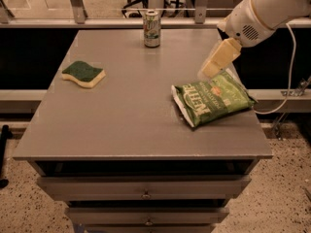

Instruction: Move 7up can near sponge

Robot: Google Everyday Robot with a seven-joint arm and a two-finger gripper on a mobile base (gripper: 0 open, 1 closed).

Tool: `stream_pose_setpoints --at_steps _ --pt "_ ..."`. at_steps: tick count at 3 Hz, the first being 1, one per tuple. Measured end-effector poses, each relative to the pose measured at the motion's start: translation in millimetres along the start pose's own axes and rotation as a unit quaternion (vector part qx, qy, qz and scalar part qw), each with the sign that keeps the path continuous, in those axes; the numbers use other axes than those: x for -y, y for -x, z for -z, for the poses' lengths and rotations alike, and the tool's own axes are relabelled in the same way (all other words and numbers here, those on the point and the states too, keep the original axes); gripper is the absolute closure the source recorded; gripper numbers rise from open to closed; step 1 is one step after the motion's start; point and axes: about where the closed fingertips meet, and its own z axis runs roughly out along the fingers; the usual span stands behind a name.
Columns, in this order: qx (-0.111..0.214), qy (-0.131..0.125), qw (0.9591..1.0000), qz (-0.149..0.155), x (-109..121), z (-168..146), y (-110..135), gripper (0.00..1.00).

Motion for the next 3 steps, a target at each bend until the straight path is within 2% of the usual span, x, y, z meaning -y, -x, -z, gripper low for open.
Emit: stream_pose_setpoints --at_steps 1,2,3 --pt "0.056 -0.012 0.9976 -0.040 30.7 -27.2 7.0 0.00" --pt "0.119 -0.037 0.9864 -0.107 81.7 -81.2 24.8 0.00" --pt "0.146 -0.055 0.9762 -0.150 108.7 -115.3 40.0 0.00"
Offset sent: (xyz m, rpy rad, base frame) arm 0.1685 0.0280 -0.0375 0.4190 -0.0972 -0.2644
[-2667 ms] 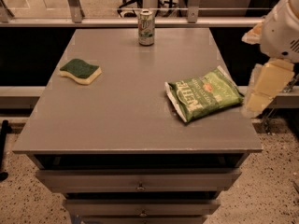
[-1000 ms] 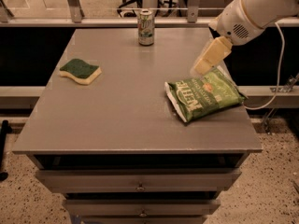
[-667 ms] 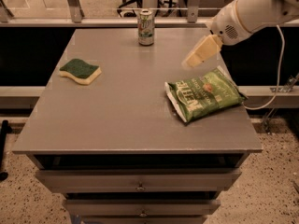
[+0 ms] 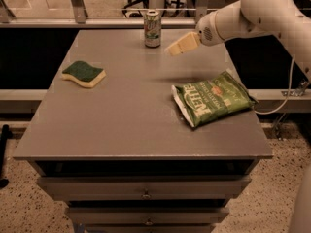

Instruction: Move 7up can near sponge

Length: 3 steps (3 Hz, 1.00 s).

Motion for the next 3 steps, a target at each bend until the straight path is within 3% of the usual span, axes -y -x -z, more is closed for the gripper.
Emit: stream_pose_setpoints --at_steps 1,3 --pt "0.030 -0.021 0.9988 -0.031 10.6 -37.0 15.4 0.00" --pt "0.072 -0.066 0.9944 -0.041 34.0 -92.7 39.0 0.00"
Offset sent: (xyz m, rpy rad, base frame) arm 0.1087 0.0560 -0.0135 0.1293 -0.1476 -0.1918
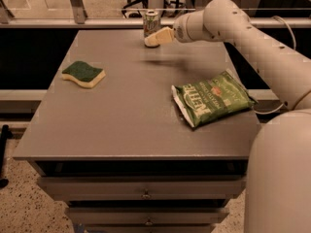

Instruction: Move 7up can near sponge

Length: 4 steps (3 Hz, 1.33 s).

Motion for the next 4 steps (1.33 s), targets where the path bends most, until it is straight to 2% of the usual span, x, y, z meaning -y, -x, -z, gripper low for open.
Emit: stream_pose_setpoints --at_steps 1,2,3,4 --pt "0.014 -0.009 0.9999 0.000 9.0 -24.5 8.0 0.00" --pt "0.026 -0.006 0.9996 -0.001 13.2 -47.8 19.8 0.00" --pt "0.029 0.004 0.9995 -0.005 11.0 -63.6 30.7 0.14" --pt "0.034 0.013 0.9993 -0.012 8.9 -69.1 35.9 0.38"
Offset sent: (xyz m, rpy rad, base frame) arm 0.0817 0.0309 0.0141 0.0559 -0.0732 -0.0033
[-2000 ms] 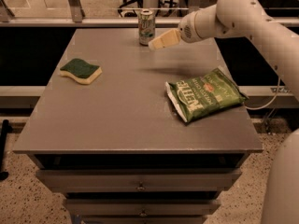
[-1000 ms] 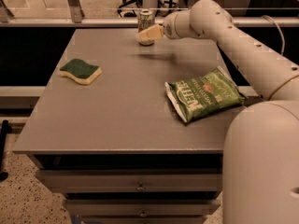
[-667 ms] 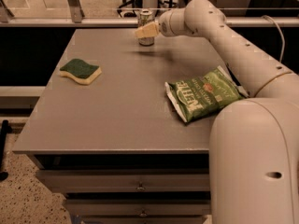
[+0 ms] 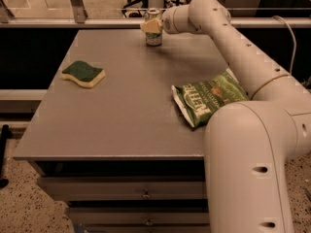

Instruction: Move 7up can near sponge

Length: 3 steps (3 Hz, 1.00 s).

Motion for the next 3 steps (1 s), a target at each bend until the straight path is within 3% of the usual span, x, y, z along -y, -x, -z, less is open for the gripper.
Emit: stream_pose_setpoints --at_steps 1,2,3 --pt "0.003 0.009 0.9999 -0.013 -3.1 3.4 0.7 0.60" --pt "0.017 0.042 0.9987 -0.022 -19.8 25.7 9.5 0.92" --pt "0.037 0.088 0.9951 -0.026 -55.7 60.9 27.0 1.00"
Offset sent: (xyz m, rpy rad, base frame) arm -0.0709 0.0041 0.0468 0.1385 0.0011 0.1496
